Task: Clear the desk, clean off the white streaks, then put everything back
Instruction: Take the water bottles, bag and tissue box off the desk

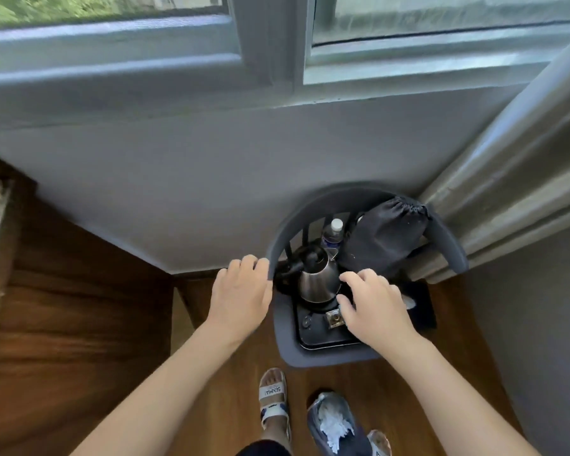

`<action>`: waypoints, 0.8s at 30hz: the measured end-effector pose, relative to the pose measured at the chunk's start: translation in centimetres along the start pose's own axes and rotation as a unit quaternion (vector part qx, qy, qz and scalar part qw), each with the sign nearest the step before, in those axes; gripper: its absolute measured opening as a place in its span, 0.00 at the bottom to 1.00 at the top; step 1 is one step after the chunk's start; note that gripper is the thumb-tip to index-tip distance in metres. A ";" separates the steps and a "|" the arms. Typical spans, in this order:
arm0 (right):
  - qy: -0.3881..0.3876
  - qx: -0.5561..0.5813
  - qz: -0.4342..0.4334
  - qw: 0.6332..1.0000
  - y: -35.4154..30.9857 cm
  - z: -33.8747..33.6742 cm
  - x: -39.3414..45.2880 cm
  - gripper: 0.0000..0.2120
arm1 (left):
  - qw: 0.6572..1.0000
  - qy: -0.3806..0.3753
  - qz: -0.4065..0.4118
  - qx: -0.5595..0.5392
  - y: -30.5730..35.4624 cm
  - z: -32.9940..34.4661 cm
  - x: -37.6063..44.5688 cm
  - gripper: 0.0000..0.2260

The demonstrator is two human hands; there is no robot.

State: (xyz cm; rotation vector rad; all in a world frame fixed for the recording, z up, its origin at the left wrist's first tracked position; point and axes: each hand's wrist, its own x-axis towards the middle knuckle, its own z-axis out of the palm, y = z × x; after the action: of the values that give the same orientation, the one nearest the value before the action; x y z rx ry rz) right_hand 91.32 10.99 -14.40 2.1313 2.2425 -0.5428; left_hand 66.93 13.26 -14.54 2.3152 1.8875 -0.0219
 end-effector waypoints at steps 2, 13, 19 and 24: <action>-0.002 -0.001 -0.009 1.000 -2.6 -1.6 -0.8 0.18 | 1.000 -0.001 -0.019 -0.011 -2.2 -2.5 -1.7 0.12; -0.019 0.008 -0.163 0.986 -14.6 -5.1 -5.4 0.19 | 0.981 0.040 -0.178 -0.069 -6.8 -10.1 -14.5 0.19; -0.051 0.012 -0.246 0.968 -17.8 -5.3 -10.5 0.20 | 0.961 0.029 -0.263 -0.086 -6.0 -12.1 -24.4 0.20; -0.068 0.023 -0.306 0.949 -20.9 -5.7 -14.3 0.20 | 0.942 0.035 -0.317 -0.107 -6.3 -14.2 -30.6 0.19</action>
State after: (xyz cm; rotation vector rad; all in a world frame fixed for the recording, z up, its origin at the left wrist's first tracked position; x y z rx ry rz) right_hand 73.51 -1.89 -0.49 1.3176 2.8032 -0.7225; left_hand 53.26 -13.49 2.14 1.5103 2.4438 0.1825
